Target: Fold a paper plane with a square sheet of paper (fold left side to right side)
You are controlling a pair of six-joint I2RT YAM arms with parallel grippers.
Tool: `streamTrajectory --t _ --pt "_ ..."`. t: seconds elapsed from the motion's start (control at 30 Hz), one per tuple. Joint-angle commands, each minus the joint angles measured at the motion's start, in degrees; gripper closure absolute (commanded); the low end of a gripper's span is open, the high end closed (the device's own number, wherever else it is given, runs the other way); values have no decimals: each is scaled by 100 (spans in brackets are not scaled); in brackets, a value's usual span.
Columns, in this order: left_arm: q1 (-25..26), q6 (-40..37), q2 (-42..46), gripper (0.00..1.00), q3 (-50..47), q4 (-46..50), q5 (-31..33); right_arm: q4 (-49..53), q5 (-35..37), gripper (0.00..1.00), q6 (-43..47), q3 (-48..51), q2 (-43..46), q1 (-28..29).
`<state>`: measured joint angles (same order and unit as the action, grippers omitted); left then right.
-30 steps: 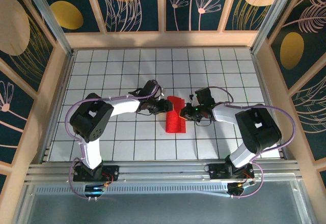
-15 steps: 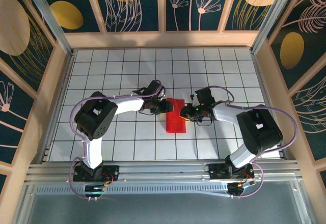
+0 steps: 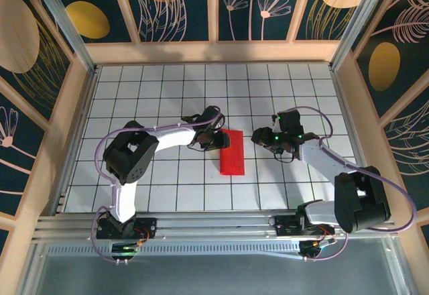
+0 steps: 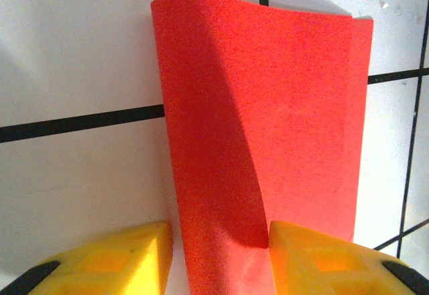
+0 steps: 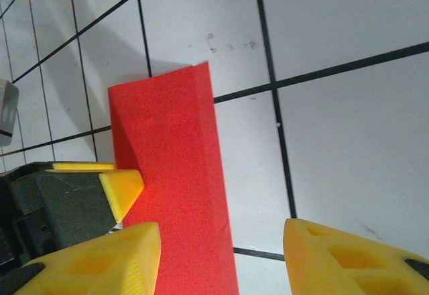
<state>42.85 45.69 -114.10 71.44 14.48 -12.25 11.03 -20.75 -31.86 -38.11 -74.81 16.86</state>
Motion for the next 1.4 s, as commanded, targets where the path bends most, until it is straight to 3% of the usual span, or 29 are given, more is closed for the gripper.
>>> streamTrajectory --t 0.0,0.33,1.37 --pt "297 414 -504 56 143 362 117 183 143 48 49 195 141 -64" --pt "499 693 -618 53 282 615 590 119 45 48 68 260 133 -90" --pt "733 524 -1058 50 888 1021 770 -127 -274 44 23 426 108 -96"
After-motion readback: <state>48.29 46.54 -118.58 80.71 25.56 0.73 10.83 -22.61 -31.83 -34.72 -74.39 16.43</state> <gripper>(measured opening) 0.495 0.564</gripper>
